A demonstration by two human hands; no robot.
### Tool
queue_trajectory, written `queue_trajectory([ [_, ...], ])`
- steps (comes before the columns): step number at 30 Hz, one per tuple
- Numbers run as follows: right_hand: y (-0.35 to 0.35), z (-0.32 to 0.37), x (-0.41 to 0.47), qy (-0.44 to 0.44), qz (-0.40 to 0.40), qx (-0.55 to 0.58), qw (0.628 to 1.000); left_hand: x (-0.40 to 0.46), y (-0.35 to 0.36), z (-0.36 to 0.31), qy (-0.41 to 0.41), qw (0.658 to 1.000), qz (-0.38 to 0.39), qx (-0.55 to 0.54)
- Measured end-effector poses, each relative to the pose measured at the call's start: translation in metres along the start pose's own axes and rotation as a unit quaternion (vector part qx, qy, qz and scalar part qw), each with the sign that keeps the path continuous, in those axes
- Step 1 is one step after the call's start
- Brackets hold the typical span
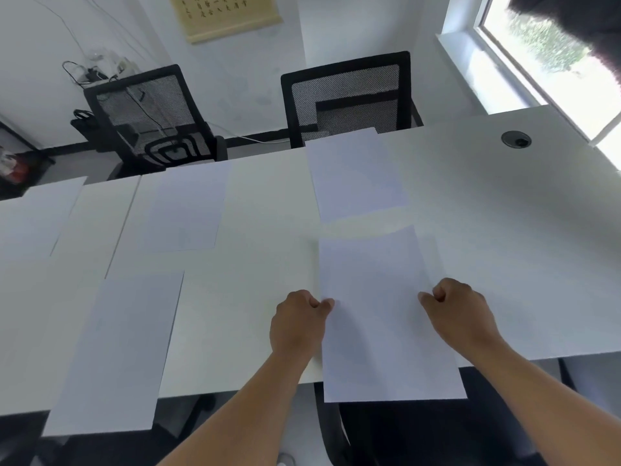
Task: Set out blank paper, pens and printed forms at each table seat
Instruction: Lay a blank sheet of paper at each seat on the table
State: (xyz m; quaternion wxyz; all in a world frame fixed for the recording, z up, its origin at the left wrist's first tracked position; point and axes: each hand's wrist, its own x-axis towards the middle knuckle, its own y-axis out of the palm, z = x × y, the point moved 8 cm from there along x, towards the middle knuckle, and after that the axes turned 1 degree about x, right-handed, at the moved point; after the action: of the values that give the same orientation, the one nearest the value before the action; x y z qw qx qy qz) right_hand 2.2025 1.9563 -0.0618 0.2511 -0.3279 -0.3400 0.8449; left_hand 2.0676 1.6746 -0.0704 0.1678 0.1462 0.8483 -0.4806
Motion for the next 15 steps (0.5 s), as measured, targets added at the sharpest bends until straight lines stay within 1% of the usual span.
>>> queue_trajectory([
  [3,0.001,0.001,0.005,-0.019,-0.021,-0.04,0.999,0.004,0.005,-0.001,0.006,0.999,-0.001,0.041],
  [7,0.008,0.0,0.008,-0.025,-0.017,-0.077,0.997,0.009,0.012,0.004,0.008,0.998,-0.005,0.069],
  [15,0.013,-0.003,0.025,0.005,-0.007,-0.078,0.997,0.019,0.017,0.008,-0.009,0.996,-0.018,0.083],
])
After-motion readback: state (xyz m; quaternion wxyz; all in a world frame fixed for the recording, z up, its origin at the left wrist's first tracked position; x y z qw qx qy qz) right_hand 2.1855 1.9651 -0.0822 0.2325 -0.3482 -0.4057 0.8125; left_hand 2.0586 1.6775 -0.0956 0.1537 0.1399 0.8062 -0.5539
